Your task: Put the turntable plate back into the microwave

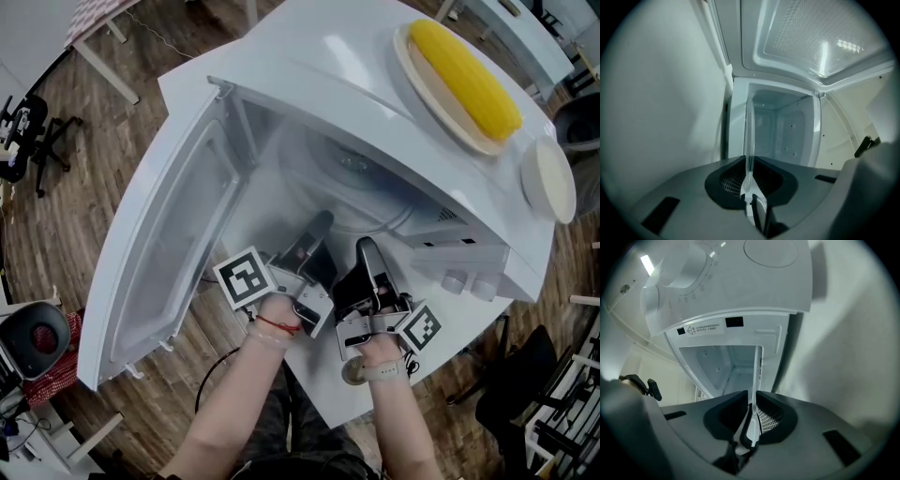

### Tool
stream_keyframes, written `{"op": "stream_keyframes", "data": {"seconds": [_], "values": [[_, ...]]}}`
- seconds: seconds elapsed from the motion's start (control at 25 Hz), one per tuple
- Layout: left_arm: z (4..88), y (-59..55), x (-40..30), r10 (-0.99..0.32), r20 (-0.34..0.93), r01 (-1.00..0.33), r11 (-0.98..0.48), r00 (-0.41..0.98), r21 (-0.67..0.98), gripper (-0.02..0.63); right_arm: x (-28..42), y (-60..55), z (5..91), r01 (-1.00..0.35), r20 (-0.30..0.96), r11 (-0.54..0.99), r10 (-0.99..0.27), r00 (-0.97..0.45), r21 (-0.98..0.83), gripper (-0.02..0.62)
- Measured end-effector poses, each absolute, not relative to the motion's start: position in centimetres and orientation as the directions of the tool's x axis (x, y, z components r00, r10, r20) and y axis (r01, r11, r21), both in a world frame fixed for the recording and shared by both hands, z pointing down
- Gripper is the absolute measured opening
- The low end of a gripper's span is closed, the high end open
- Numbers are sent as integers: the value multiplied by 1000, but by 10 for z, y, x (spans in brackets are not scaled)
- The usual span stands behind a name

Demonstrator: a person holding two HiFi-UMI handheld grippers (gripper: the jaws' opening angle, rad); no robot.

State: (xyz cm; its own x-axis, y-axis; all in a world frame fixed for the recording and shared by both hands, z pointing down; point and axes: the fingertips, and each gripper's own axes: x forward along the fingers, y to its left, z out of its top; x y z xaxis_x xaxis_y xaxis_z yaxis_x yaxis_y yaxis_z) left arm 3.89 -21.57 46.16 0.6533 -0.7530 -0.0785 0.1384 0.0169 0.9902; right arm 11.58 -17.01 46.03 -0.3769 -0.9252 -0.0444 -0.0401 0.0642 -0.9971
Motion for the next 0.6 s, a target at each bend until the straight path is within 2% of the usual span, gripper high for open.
{"op": "stream_keyframes", "data": {"seconds": [0.6], "values": [[465, -231, 49, -731, -73, 120, 12, 679, 993, 35, 117, -187, 464, -19, -34, 43, -939, -343, -999, 55]]}}
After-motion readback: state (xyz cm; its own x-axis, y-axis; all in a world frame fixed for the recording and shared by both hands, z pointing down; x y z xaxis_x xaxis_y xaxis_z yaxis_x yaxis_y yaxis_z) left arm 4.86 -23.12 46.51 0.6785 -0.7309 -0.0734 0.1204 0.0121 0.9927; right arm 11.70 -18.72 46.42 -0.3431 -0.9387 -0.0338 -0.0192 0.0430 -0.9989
